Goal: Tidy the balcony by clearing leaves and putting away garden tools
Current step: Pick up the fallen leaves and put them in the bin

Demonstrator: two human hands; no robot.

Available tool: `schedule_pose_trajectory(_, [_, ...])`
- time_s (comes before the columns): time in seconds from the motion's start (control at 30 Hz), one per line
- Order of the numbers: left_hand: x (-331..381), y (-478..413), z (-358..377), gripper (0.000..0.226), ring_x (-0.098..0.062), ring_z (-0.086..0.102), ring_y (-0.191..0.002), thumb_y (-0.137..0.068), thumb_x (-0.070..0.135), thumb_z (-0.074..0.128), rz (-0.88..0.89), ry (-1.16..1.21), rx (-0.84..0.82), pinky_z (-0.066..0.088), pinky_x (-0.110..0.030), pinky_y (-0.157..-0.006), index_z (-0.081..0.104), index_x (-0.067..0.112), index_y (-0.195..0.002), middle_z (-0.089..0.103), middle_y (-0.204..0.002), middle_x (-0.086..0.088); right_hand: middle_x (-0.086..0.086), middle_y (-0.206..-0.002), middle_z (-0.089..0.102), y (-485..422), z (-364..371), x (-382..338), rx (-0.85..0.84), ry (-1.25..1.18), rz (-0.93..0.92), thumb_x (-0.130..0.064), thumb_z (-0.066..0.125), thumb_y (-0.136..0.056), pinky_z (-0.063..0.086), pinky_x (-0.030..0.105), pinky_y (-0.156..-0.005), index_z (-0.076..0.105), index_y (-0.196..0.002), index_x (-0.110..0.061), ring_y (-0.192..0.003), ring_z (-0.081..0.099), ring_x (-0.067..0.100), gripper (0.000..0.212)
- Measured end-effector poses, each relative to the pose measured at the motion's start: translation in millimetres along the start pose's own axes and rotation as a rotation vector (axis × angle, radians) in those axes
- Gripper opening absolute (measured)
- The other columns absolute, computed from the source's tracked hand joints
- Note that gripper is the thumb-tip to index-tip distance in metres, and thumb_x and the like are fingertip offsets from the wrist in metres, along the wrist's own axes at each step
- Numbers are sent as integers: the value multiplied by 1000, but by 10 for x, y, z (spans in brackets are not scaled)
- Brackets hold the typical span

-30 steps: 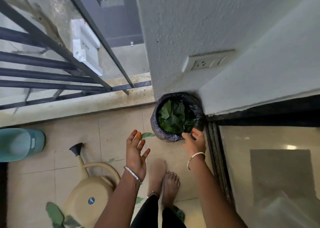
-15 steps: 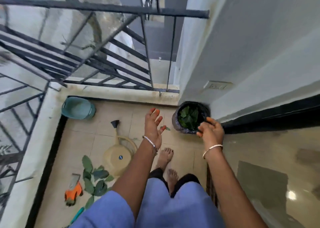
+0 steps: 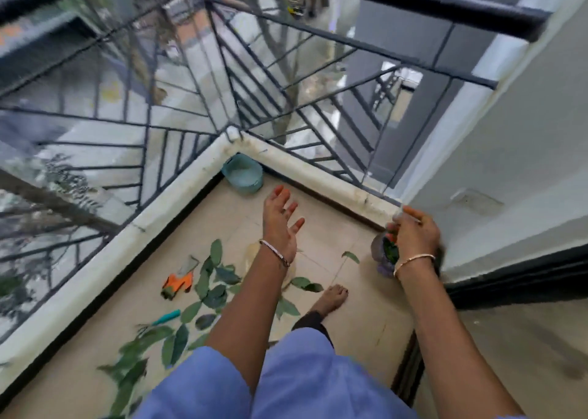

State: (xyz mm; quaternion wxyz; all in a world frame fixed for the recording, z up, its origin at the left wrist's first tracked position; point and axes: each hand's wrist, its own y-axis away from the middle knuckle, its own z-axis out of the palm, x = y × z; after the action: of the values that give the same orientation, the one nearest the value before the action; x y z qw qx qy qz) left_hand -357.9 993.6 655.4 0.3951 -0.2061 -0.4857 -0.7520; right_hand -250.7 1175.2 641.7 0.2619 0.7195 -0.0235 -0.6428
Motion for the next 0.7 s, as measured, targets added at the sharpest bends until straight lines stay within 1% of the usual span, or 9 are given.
schedule_pose_trajectory(0.07, [107, 244, -446, 36, -19, 54, -114, -97, 31, 52, 40, 68, 81, 39, -44, -101, 55, 24, -132, 58, -121, 3, 10, -80, 63, 333, 171, 94, -99, 51, -4, 0, 54, -85, 47, 24, -46, 61, -93, -19, -58, 60, 18, 22])
schedule_pose_trajectory(0.17, [283, 699, -1197, 36, -18, 55, -117, -98, 35, 49, 97, 182, 227, 40, -45, -101, 56, 25, -132, 58, -129, 4, 9, -84, 64, 982, 497, 247, -286, 143, 2, -1, 52, -89, 49, 25, -48, 60, -101, -14, -60, 60, 18, 20])
schedule_pose_trajectory(0.27, [449, 1119, -1824, 37, -17, 57, -110, -97, 35, 50, 154, 306, 351, 42, -41, -92, 56, 25, -132, 58, -120, 6, 10, -85, 66, 1578, 854, 351, -436, 206, -20, -2, 51, -89, 50, 29, -53, 61, -103, -12, -61, 61, 21, 20])
schedule_pose_trajectory(0.33, [585, 1420, -2232, 29, -16, 58, -100, -96, 35, 53, 207, 401, 427, 43, -37, -84, 59, 27, -123, 59, -109, 7, 10, -84, 66, 2012, 1093, 448, -561, 256, -26, -2, 50, -89, 50, 30, -53, 60, -103, -12, -62, 62, 21, 20])
schedule_pose_trajectory(0.4, [697, 1681, -2565, 22, -15, 57, -93, -95, 34, 54, 257, 471, 504, 43, -36, -81, 59, 28, -116, 60, -101, 8, 11, -83, 66, 2397, 1289, 548, -665, 297, -36, -2, 51, -88, 50, 30, -52, 60, -104, -12, -62, 62, 22, 21])
schedule_pose_trajectory(0.47, [782, 1961, -2936, 23, -14, 57, -90, -95, 33, 54, 314, 520, 584, 42, -36, -79, 58, 26, -117, 60, -98, 7, 10, -81, 66, 2851, 1473, 690, -780, 342, -44, 0, 50, -89, 50, 29, -53, 60, -106, -11, -63, 62, 22, 23])
schedule_pose_trajectory(0.53, [854, 2243, -3275, 30, -16, 57, -95, -95, 31, 54, 371, 557, 650, 41, -35, -77, 58, 22, -123, 60, -104, 6, 9, -80, 66, 3291, 1632, 856, -877, 381, -41, 1, 50, -89, 52, 30, -56, 61, -106, -11, -65, 63, 23, 23])
schedule_pose_trajectory(0.6, [889, 2465, -3635, 32, -17, 56, -100, -94, 30, 55, 402, 600, 726, 41, -34, -75, 57, 21, -125, 58, -110, 4, 8, -79, 66, 3721, 1768, 1017, -964, 423, -55, 1, 50, -89, 52, 31, -57, 62, -107, -9, -65, 63, 22, 24])
schedule_pose_trajectory(0.7, [949, 2800, -4228, 35, -18, 55, -101, -94, 30, 57, 441, 659, 847, 41, -36, -80, 56, 20, -128, 57, -113, 2, 13, -82, 66, 4416, 2018, 1318, -1078, 477, -79, 1, 50, -89, 49, 28, -52, 62, -108, -7, -59, 62, 20, 24])
